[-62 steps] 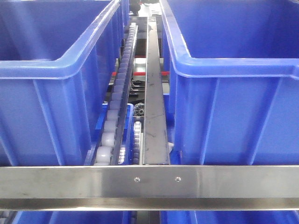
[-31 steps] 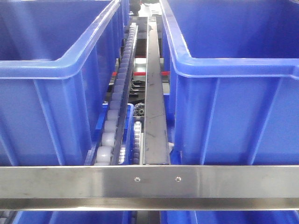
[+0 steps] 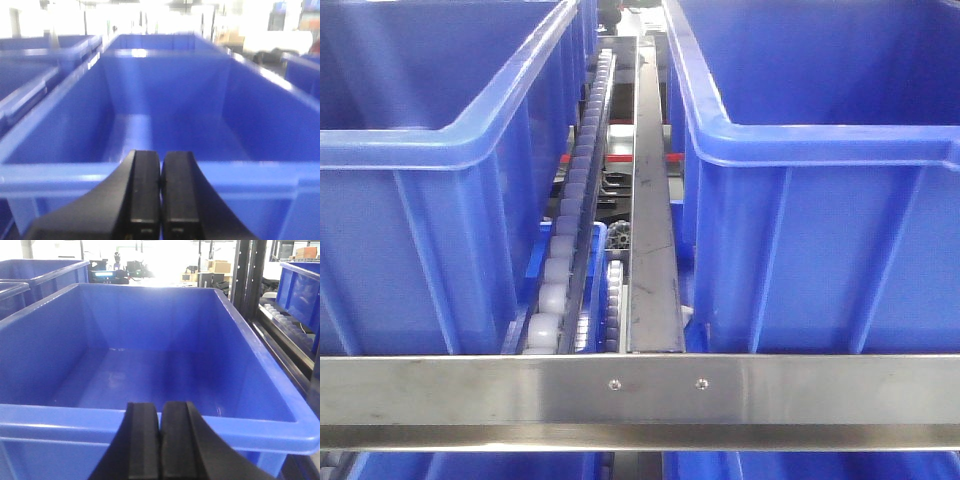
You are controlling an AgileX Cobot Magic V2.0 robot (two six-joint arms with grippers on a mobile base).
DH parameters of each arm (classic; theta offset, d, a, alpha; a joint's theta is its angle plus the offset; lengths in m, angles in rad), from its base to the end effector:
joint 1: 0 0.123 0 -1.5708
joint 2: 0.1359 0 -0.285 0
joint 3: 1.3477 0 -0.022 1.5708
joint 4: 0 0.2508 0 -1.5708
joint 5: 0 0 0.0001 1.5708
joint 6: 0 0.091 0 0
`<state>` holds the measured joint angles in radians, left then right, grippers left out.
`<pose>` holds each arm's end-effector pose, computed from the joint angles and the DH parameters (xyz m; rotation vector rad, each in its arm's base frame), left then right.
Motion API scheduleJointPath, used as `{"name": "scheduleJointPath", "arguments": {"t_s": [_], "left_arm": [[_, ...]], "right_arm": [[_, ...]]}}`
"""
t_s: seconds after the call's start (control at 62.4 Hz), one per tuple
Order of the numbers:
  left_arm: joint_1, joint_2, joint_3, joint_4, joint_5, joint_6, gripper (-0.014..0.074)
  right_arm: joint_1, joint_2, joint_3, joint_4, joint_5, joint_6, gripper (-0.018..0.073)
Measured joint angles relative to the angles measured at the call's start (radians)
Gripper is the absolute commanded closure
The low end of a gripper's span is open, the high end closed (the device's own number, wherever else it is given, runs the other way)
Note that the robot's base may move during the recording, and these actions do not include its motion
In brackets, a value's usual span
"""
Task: Pick and sort blue part to right shelf
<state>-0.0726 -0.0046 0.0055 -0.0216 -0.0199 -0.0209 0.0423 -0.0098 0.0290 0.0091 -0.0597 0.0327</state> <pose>0.0558 -0.0040 0.2134 0.0217 1.4651 -0.0934 0.0562 0.0023 0.2093 0.0001 1.4435 0.0686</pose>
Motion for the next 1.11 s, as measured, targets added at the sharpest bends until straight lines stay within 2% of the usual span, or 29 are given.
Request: {"name": "scheduleJointPath", "arguments": {"t_s": [0.305, 1.106], "left_arm": [[0.000, 0.000, 0.000, 0.000, 0.040, 0.000, 0.0462], [0.000, 0.000, 0.000, 0.000, 0.040, 0.000, 0.0462]], "right_arm": [[0.000, 0.000, 0.002, 0.000, 0.000, 0.000, 0.0510], [0.000, 0.000, 0.002, 0.000, 0.000, 0.000, 0.0510]]}}
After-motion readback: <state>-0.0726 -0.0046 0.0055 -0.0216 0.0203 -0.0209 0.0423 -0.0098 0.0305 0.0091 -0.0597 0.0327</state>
